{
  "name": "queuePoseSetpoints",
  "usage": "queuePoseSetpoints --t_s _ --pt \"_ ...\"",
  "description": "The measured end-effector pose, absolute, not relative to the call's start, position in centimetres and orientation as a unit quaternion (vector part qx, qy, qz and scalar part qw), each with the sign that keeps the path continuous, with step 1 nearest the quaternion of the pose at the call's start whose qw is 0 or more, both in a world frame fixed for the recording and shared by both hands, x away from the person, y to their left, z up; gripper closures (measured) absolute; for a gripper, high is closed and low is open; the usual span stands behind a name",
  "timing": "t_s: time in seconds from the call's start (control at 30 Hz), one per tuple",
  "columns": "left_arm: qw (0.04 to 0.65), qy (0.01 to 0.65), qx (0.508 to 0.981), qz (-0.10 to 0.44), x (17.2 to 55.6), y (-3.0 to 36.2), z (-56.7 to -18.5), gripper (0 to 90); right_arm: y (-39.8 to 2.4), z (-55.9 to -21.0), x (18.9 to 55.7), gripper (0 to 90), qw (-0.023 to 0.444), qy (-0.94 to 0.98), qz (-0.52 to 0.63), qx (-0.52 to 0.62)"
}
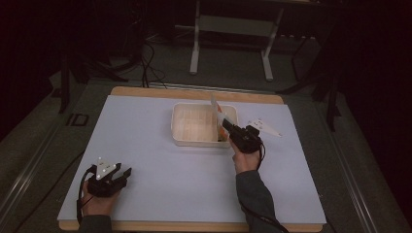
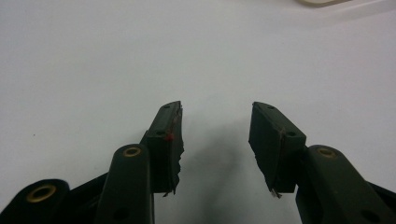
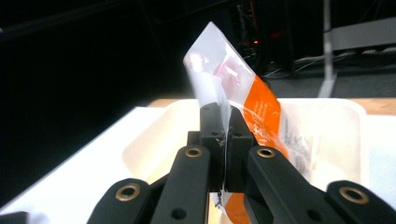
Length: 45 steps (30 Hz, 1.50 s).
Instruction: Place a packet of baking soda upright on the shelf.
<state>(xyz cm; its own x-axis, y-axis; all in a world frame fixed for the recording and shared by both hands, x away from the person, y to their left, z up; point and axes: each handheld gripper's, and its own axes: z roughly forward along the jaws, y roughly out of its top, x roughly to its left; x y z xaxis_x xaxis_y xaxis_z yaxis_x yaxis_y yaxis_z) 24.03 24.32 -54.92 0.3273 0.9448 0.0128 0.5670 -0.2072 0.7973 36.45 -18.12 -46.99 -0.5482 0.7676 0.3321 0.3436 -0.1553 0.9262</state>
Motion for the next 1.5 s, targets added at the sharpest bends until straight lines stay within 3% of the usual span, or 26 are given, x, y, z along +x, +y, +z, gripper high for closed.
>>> queuePoseSetpoints --t_s 0.4,1.03,1.5 --pt "0.358 0.518 0.731 0.263 24.1 24.3 -54.9 54.1 -17.8 -45.1 36.2 77.5 0.235 0.678 0.548 0.430" --pt "0.356 0.519 0.730 0.266 24.1 24.3 -54.9 54.1 -20.7 -42.5 34.1 68.6 0.209 0.742 0.494 0.403" --pt "0.350 0.522 0.730 0.269 24.1 24.2 -55.0 54.1 -25.3 -44.7 31.6 65.2 0.196 0.775 0.433 0.416"
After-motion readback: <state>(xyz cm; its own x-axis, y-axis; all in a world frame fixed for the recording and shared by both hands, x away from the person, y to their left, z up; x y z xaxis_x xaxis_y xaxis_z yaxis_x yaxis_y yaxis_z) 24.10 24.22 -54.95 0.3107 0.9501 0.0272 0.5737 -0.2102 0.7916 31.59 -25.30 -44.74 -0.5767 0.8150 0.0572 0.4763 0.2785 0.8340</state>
